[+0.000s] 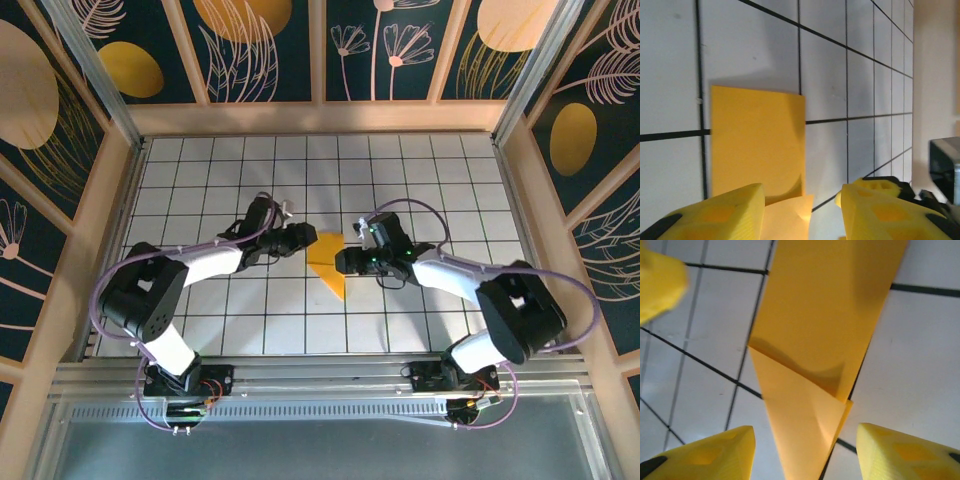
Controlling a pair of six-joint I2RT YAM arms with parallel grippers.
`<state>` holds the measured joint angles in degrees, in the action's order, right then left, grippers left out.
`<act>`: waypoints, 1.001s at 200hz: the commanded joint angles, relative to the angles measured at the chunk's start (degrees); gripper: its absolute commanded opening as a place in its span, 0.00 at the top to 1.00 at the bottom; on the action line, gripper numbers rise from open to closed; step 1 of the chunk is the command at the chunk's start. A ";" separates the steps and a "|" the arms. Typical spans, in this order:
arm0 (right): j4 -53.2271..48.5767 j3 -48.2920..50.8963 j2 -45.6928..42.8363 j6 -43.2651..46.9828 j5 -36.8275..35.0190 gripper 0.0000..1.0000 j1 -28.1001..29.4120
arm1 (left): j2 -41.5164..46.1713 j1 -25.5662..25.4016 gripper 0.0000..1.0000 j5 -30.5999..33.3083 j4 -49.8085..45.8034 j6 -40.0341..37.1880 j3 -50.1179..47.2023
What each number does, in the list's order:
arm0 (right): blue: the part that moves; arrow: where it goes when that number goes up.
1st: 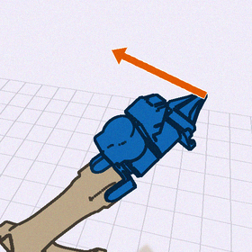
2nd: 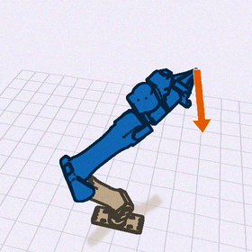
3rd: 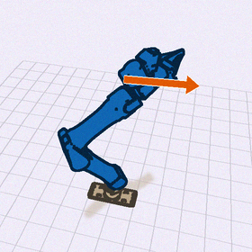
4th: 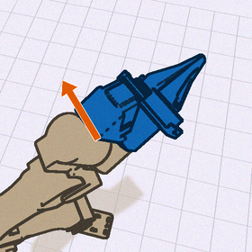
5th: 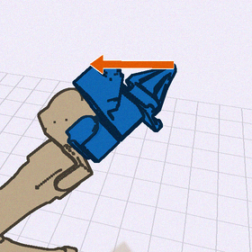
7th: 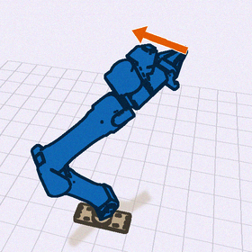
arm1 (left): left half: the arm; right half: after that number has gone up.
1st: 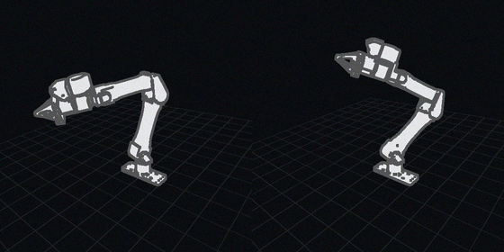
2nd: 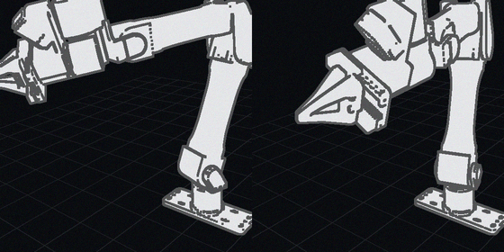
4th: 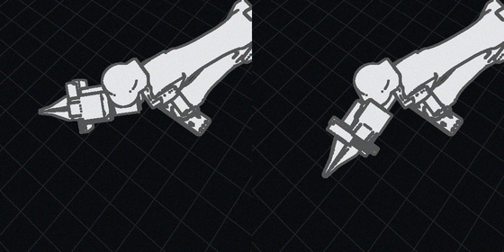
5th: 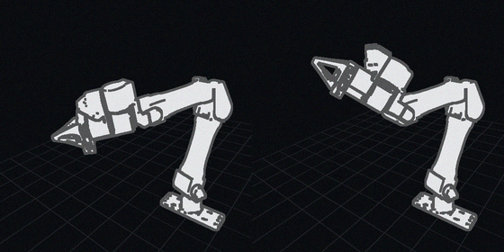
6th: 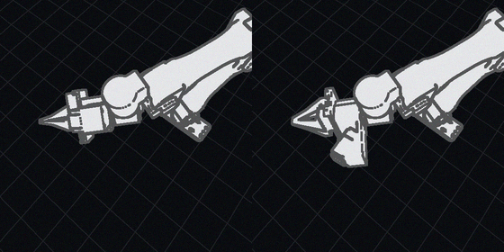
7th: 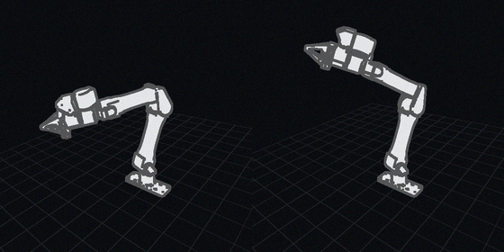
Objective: Fold a paper plane with a square sheet of paper (fold left side to right side)
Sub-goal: Third fold the triangle at the center of the table, then fourth fold the wing at the center of the table.
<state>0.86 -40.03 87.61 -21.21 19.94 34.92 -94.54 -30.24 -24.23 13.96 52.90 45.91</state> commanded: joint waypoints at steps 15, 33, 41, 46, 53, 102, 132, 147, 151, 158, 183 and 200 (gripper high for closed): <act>3.38 -2.02 3.67 2.69 -0.22 0.46 -0.02 | 0.08 0.53 0.55 1.47 0.71 1.53 -3.44; 4.22 -1.86 4.40 2.32 0.69 0.50 0.05 | -0.40 0.62 0.55 1.53 1.30 2.05 -4.16; 4.37 -1.88 4.63 2.21 1.16 0.52 0.06 | -0.63 0.62 0.55 1.54 1.51 2.15 -4.42; 4.43 -1.89 4.72 2.19 1.31 0.53 0.00 | -0.79 0.66 0.55 1.55 1.51 2.16 -4.49; 4.35 -1.81 4.90 2.10 1.48 0.54 0.04 | -0.90 0.64 0.55 1.64 1.51 2.18 -4.60; 4.54 -1.96 5.54 1.28 2.38 0.62 0.02 | -1.63 0.62 0.54 2.39 1.07 2.04 -4.63; 4.21 -2.16 5.25 1.27 2.60 0.70 0.01 | -1.70 0.62 0.54 2.51 1.07 1.99 -4.82; 3.97 -2.24 5.16 1.26 2.64 0.76 0.00 | -1.63 0.69 0.54 2.52 0.92 1.94 -4.79; 3.82 -2.25 5.03 1.26 2.67 0.79 0.02 | -1.69 0.71 0.53 2.52 1.01 1.99 -4.78; 3.59 -2.33 4.94 1.26 2.60 0.84 0.02 | -1.79 0.71 0.53 2.31 1.22 2.05 -4.78; 2.75 -2.62 3.24 1.44 1.62 1.00 0.04 | -2.34 1.16 0.52 0.23 3.39 3.27 -4.97; 2.26 -2.60 1.18 1.70 0.65 1.00 0.03 | -2.96 1.66 0.51 -1.16 5.05 4.07 -5.00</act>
<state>4.05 -41.15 92.23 -20.01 21.98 34.92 -95.96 -29.56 -22.92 15.29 55.05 41.52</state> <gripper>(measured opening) 0.051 0.480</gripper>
